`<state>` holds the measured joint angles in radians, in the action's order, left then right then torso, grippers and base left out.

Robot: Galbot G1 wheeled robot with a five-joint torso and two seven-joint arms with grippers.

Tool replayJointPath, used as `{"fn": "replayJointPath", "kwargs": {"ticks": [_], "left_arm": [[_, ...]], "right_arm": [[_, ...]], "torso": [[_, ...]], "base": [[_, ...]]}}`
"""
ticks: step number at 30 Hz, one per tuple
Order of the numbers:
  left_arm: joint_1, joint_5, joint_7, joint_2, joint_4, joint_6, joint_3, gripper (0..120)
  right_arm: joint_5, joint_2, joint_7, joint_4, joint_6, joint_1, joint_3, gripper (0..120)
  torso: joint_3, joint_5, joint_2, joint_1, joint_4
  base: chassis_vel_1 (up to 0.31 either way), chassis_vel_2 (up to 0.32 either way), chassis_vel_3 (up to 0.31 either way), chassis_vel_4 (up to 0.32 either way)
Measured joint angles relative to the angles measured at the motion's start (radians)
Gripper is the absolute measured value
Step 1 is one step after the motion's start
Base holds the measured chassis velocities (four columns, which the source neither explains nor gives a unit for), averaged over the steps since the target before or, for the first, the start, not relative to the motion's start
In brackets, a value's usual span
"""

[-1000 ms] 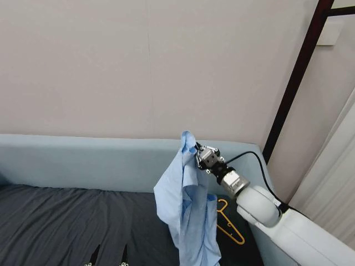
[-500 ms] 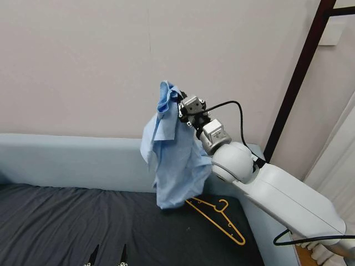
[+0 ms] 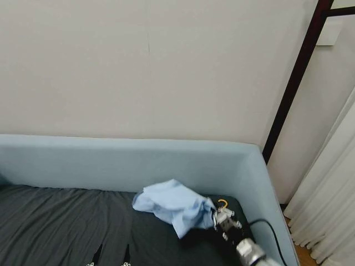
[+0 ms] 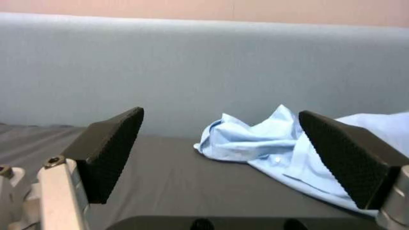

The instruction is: Pick up the clothes from the sofa and hang them on the clothes hanger.

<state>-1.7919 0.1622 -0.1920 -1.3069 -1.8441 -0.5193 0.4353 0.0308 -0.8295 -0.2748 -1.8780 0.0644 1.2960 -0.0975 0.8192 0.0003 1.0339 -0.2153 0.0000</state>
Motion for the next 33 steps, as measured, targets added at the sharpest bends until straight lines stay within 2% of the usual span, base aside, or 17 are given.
{"fn": "replayJointPath", "kwargs": {"ticks": [1, 5, 6, 11, 15, 24, 27, 29, 33], "left_arm": [[0.0, 0.0, 0.0, 0.0, 0.0, 0.0, 0.0, 94], [0.008, 0.002, -0.001, -0.001, 0.014, 0.0, -0.004, 94], [0.008, 0.002, -0.001, -0.001, 0.014, 0.0, -0.004, 94], [0.018, 0.002, -0.001, -0.001, 0.027, -0.001, -0.016, 94], [0.017, 0.002, -0.001, -0.001, 0.027, -0.004, -0.017, 94], [0.002, 0.003, -0.006, -0.002, 0.023, -0.02, -0.009, 94], [0.0, 0.003, -0.007, -0.004, 0.019, -0.021, -0.008, 94], [-0.002, 0.003, -0.008, -0.004, 0.015, -0.021, -0.009, 94], [0.0, 0.003, -0.008, -0.003, 0.011, -0.018, -0.009, 94]], "right_arm": [[0.0, 0.0, 0.0, 0.0, 0.0, 0.0, 0.0, 0], [0.067, 0.009, 0.014, -0.035, 0.032, 0.176, 0.048, 0], [0.067, 0.009, 0.014, -0.035, 0.032, 0.176, 0.048, 0], [0.143, 0.034, 0.045, -0.052, 0.054, 0.41, 0.142, 0], [0.179, 0.035, 0.063, -0.038, 0.063, 0.493, 0.192, 0], [0.218, 0.013, 0.078, 0.006, 0.039, 0.503, 0.236, 0], [0.22, 0.007, 0.076, 0.012, 0.035, 0.501, 0.237, 5], [0.219, 0.005, 0.075, 0.012, 0.035, 0.506, 0.251, 17], [0.21, 0.015, 0.078, 0.005, 0.041, 0.517, 0.277, 30]], "torso": [[0.0, 0.0, 0.0, 0.0, 0.0], [0.0, 0.0, 0.0, 0.0, 0.0], [0.0, 0.0, 0.0, 0.0, 0.0], [0.0, -0.0002, 0.0, 0.0, -0.0003], [0.0, 0.0, 0.0, 0.0, -0.0002], [0.0, 0.0001, 0.0, 0.0, 0.0002], [0.0, 0.0002, 0.0, 0.0, 0.0001], [0.0, 0.0, 0.0, 0.0, 0.0001], [0.0, 0.0, 0.0, 0.0, 0.0]], "base": [[0.0, 0.0, 0.0, 0.0], [0.0, 0.0, 0.0, 0.0], [0.0, 0.0, 0.0, 0.0], [0.0, 0.0, 0.0, 0.0], [0.0, 0.0, 0.0, 0.0], [0.0, 0.0, 0.0, 0.0], [0.0, 0.0, 0.0, 0.0], [0.0, 0.0, 0.0, 0.0], [0.0, 0.0, 0.0, 0.0]]}}
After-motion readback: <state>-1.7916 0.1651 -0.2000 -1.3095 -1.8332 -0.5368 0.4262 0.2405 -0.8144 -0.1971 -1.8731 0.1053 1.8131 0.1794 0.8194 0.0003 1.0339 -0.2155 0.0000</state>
